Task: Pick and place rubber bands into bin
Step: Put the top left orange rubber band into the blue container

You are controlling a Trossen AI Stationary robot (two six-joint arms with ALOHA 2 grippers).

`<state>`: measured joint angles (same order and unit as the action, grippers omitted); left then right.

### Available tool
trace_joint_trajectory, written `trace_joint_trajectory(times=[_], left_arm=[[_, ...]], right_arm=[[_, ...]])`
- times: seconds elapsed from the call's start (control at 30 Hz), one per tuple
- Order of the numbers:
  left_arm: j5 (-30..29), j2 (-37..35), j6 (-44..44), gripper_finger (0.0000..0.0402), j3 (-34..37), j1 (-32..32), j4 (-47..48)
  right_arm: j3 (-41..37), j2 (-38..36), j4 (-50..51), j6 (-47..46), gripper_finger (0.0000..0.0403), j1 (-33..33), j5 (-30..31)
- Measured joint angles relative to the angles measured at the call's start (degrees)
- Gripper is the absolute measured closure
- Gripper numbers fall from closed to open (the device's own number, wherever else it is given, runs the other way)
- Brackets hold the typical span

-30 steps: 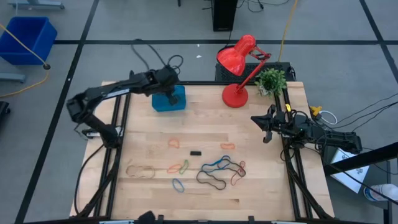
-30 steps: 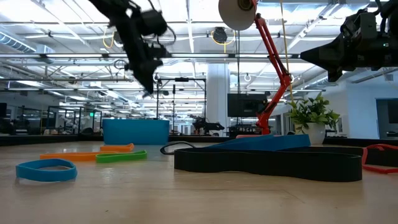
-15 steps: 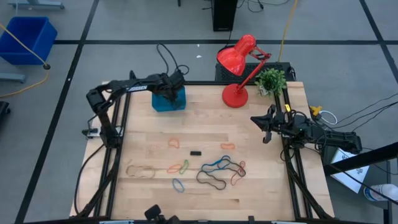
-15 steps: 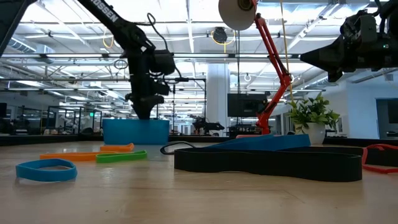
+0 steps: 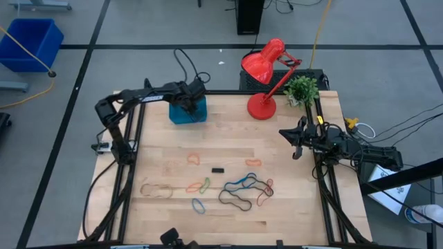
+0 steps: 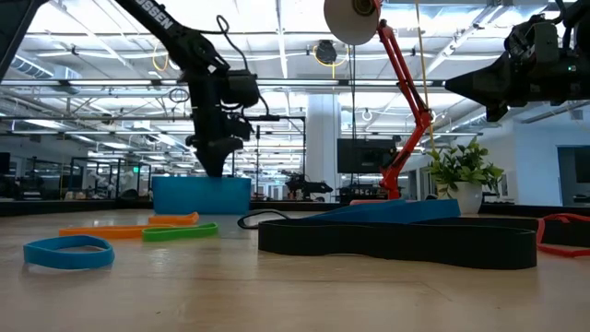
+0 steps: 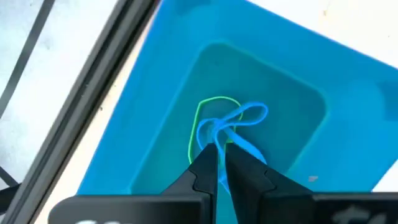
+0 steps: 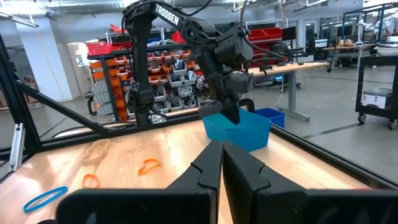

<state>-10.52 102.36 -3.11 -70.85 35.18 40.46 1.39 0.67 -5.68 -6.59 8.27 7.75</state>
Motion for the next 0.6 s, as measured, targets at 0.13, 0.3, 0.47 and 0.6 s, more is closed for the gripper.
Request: trace_joint_trajectory(times=[0.13,0.3,0.47,0.6], left_arm=[[0.0,-1.8,0.0,0.0366,0.0,0.0,0.0],[0.0,-4.1,-0.1,0.0365,0.0,0.0,0.1],[0.5,-8.7,-0.1,0.0365,0.0,-0.5,1.0],[6.2,-13.6,-0.6,0.0364,0.0,-2.8,1.7]], right_arm=[[0.0,0.0,0.0,0.0,0.0394,0.0,0.0],[0.0,0.0,0.0,-0.1,0.0394,0.0,0.0],[0.0,0.0,0.0,-0.2,0.0394,0.0,0.0],[0.0,0.0,0.0,-0.2,0.0394,0.0,0.0]])
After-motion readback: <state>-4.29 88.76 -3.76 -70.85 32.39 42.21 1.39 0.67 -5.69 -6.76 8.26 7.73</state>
